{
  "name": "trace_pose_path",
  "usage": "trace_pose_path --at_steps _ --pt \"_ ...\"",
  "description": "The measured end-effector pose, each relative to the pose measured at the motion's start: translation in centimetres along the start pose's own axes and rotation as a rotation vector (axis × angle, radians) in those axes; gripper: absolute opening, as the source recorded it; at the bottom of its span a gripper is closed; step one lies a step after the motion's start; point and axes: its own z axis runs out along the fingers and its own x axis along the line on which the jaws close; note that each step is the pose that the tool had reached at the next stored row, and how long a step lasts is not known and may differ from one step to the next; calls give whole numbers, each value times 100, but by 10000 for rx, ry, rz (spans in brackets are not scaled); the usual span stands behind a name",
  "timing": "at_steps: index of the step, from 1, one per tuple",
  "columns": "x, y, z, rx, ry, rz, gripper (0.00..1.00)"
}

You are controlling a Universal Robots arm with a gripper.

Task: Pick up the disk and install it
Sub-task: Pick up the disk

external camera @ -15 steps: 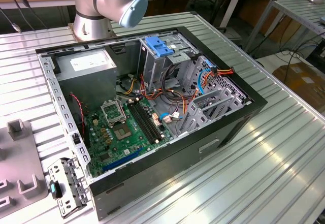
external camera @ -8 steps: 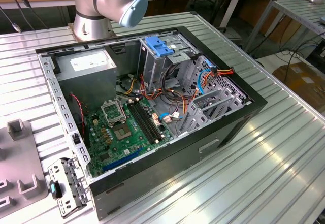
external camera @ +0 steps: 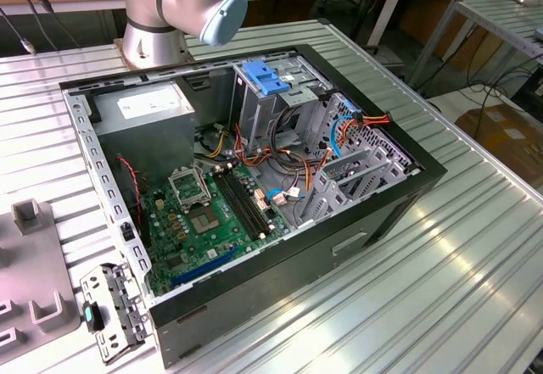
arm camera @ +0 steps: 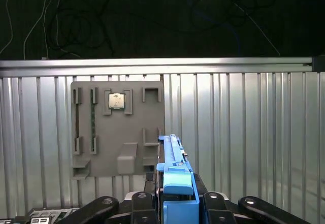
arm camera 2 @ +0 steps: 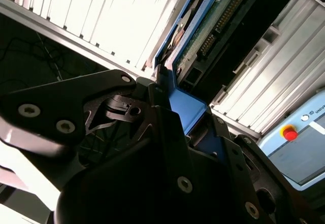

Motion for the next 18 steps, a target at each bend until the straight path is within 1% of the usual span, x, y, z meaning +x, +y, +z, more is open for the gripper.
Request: trace_pose_path --at_steps 10,12,18 --pt "7 -109 1 -10 -5 1 37" --pt "12 -140 1 -14 -8 0 37" --pt "23 -188 1 -19 -17 1 37"
